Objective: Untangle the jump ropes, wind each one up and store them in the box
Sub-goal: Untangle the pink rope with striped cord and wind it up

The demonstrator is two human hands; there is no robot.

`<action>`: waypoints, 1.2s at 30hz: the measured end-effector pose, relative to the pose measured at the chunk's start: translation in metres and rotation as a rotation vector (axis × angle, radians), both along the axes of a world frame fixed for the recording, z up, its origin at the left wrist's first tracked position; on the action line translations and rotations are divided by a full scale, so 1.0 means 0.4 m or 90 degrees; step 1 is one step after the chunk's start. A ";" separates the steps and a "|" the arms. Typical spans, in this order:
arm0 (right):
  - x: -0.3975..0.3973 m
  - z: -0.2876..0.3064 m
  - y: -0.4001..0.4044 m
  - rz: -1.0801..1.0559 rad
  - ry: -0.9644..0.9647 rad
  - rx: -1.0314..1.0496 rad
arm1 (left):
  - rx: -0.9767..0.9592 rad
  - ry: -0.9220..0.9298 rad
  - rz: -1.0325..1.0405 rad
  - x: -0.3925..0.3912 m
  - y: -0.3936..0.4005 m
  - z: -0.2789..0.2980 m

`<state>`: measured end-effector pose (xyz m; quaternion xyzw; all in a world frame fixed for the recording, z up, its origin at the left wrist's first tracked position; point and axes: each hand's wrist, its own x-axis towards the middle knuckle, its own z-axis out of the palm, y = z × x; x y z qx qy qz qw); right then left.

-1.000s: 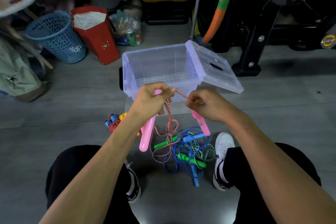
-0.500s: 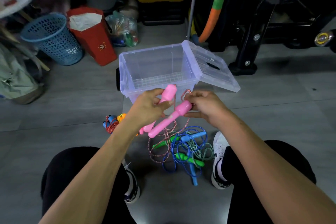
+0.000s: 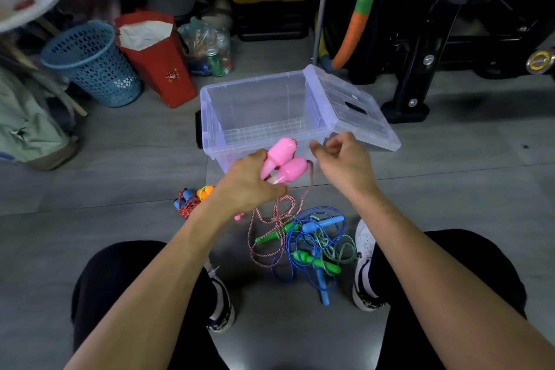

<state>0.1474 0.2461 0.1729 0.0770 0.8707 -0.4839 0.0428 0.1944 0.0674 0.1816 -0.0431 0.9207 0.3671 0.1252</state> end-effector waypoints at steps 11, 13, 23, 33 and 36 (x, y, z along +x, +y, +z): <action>0.045 0.021 -0.040 0.272 0.010 0.002 | 0.010 -0.047 -0.051 0.017 0.003 0.013; 0.043 0.026 -0.042 0.242 0.018 0.007 | -0.041 -0.025 -0.035 0.022 0.004 0.012; 0.033 0.025 -0.036 0.093 -0.054 -0.152 | -0.445 0.239 -0.073 0.038 0.042 0.018; 0.031 0.033 -0.036 0.014 0.048 -0.168 | 0.081 0.185 0.124 0.026 0.012 0.027; 0.038 0.040 -0.035 0.019 0.030 -0.142 | 0.058 0.261 0.218 0.022 0.026 0.024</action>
